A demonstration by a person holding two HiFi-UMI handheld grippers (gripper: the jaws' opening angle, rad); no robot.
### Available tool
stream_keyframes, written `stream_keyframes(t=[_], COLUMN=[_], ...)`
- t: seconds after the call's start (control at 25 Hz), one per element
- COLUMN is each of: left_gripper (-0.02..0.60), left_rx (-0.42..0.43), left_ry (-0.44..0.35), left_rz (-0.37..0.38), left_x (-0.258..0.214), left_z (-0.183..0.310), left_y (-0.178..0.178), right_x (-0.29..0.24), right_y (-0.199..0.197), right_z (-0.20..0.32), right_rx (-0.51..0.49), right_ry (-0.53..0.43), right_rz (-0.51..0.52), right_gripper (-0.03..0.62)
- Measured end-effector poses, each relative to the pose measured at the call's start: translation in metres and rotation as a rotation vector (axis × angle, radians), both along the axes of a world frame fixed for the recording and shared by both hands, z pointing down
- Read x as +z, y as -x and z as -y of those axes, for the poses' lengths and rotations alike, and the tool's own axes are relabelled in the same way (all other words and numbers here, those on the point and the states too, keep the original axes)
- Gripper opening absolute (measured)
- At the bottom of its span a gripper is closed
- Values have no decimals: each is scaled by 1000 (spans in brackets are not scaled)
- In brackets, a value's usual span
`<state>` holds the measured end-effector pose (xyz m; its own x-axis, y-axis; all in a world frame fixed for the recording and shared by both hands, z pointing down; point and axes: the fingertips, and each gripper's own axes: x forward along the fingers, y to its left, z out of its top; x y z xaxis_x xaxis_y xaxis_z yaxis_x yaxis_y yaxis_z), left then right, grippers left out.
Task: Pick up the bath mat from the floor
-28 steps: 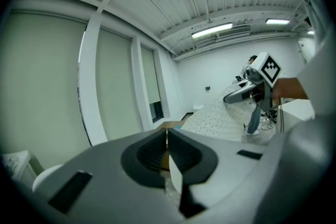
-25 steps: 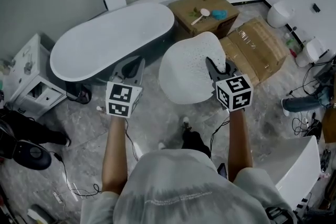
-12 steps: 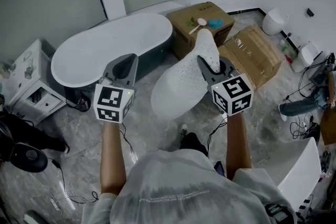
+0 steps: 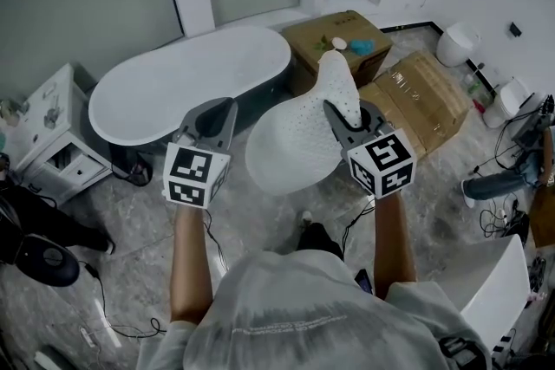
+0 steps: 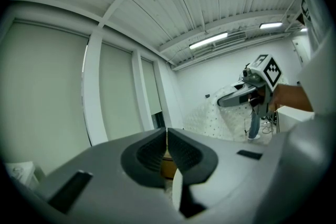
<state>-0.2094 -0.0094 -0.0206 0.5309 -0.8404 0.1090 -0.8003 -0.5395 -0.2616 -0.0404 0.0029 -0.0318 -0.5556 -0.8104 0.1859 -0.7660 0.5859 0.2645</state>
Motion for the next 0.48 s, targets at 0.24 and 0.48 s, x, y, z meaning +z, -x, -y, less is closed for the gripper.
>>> stream_keyframes(t=[0.24, 0.48], left_gripper=[20, 20], left_rx=[0, 38], left_ry=[17, 25], left_rz=[-4, -8], left_x=[5, 9], left_z=[-1, -6], left_y=[6, -4], right_x=[8, 13], right_y=[8, 3], right_z=[-2, -5], right_rx=[-19, -10], right_ry=[16, 20], right_rz=[-10, -15], right_gripper=[37, 37])
